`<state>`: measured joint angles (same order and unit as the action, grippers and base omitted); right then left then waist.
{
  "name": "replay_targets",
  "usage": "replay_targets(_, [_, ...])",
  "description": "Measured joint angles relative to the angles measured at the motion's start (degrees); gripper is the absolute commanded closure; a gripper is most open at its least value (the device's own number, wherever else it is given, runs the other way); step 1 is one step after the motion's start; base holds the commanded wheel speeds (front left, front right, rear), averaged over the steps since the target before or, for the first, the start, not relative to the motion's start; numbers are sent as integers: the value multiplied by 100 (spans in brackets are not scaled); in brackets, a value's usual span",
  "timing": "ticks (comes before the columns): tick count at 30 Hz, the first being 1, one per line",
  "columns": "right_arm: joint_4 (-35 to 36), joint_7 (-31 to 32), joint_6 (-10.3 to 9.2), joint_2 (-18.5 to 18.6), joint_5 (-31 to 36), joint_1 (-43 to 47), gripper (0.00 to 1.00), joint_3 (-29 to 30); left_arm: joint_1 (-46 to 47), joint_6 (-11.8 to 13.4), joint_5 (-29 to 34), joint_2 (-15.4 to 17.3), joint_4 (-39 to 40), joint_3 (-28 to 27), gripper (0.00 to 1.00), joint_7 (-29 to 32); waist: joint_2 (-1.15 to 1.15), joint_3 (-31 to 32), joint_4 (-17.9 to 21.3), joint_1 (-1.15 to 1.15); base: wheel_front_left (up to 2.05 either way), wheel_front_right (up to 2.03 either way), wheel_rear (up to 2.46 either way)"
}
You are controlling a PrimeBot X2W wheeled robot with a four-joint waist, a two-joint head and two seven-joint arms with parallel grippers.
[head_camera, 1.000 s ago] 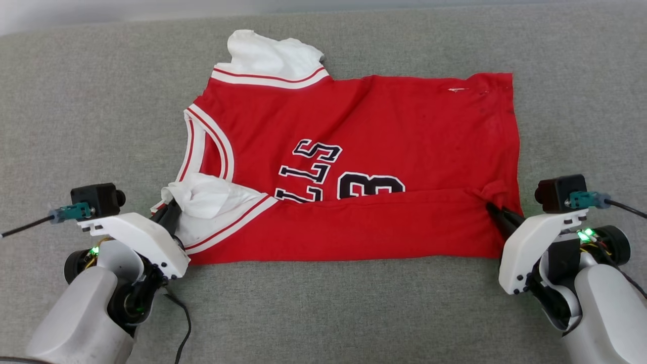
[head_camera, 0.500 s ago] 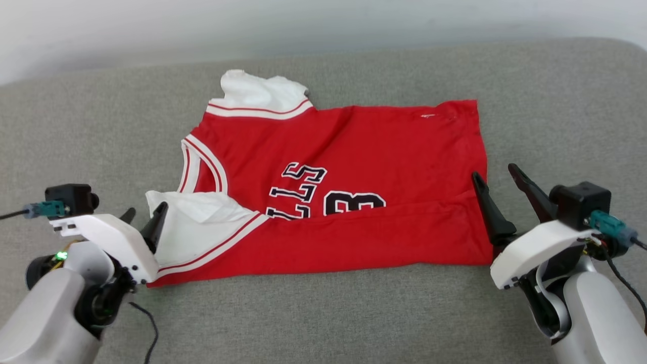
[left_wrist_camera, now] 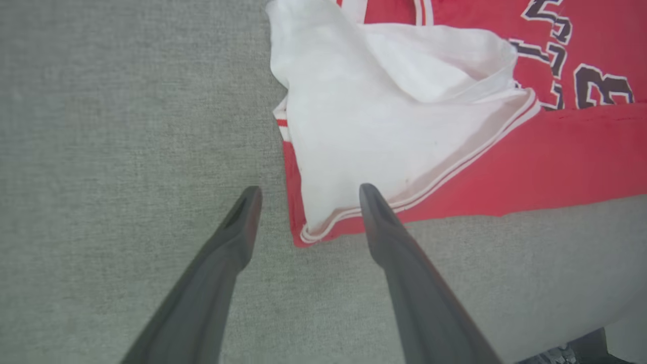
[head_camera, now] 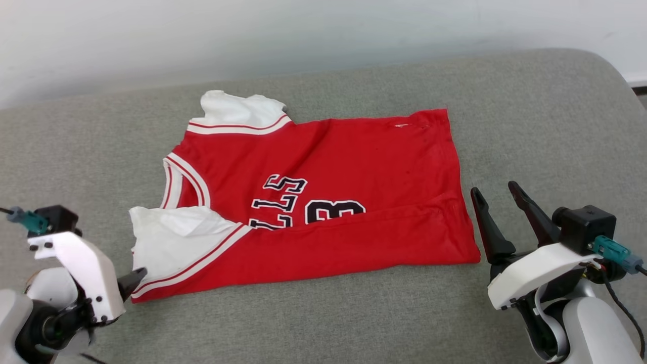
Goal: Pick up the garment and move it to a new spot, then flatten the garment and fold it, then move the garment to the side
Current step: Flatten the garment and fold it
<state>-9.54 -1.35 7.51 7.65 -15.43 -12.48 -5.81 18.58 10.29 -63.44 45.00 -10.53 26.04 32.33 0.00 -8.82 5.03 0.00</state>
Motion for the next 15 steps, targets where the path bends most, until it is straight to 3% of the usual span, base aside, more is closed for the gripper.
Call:
replay_targets(4, [79,46,0,-87,-5,13,0,7,-181,182,-186,68,69,-45,0,188,0,-171,95,0,0,0,0])
replay_targets(10, [99,138,0,-158,-30,19,0,136,-218,176,-375,5,-32,-20,0,436,0,-462,198,0,0,0,0])
replay_targets(11, [89,166,0,-160,-43,19,0,190,-214,138,-422,-2,-47,-12,24,490,0,-498,210,0,0,0,0])
replay_targets(12, [79,199,0,-160,-57,20,0,241,-207,129,-458,-22,-55,-16,66,516,0,-526,219,0,0,0,0])
replay_targets(13, [75,247,0,-158,-86,22,0,308,-201,111,-488,-31,-68,-18,100,532,0,-547,225,0,0,0,0])
replay_targets(15, [59,417,-1,-122,-187,22,0,431,-187,54,-510,-47,-98,-10,100,557,0,-565,227,0,0,0,0])
